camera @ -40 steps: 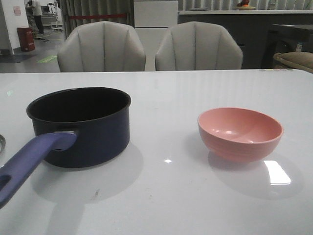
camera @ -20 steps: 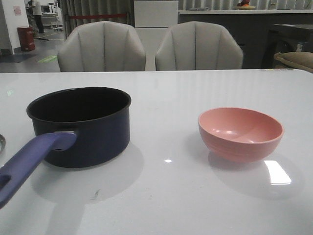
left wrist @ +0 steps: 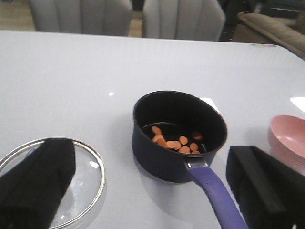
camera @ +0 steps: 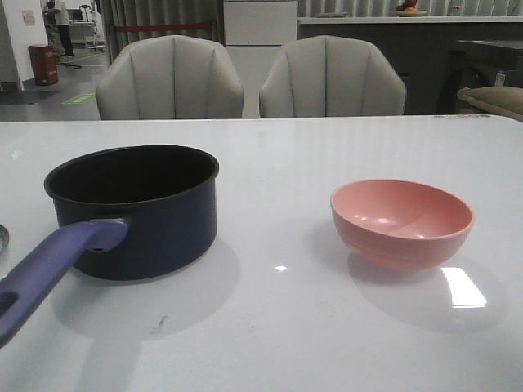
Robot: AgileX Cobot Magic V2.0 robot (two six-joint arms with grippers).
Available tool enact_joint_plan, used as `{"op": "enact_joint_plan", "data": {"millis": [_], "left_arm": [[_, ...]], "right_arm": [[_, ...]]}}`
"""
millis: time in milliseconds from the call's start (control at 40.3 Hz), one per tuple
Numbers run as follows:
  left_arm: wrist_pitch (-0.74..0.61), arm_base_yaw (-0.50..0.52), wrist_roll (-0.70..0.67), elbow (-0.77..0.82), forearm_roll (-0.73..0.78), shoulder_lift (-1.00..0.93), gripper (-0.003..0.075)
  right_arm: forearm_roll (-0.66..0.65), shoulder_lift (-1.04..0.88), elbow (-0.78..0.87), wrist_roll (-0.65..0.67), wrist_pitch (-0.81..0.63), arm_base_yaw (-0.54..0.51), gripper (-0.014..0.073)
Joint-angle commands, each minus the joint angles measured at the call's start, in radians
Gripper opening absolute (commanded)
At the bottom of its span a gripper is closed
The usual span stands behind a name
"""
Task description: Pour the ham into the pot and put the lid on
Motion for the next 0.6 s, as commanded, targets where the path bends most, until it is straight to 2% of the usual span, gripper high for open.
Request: {"op": "enact_joint_plan", "data": {"millis": [0, 74, 223, 422, 570], "left_arm": [[-0.034, -0.006, -0.262, -0.071, 0.180, 0.083, 0.0691], [-0.030, -0.006, -0.344, -0.102, 0.250, 0.140, 0.0691], [0.047, -0.006, -0.344, -0.191, 0.259, 0.297, 0.0691], [0.211, -0.004, -0.342, -0.341, 0.362, 0.541, 0.0691], [0.216, 0.043, -0.228, -0.446, 0.301, 0.719, 0.0691]], "right_arm": [[0.000, 0.007, -0.030, -0.005, -0.060, 0.001, 0.0149], [0.000, 0.007, -0.030, -0.005, -0.060, 0.001, 0.0149], [0.000, 0.007, -0.030, -0.005, -0.060, 0.001, 0.0149], [0.000, 0.007, -0.030, -0.005, -0.060, 0.001, 0.0149], [0.000, 0.007, -0.030, -0.005, -0.060, 0.001, 0.0149]]}}
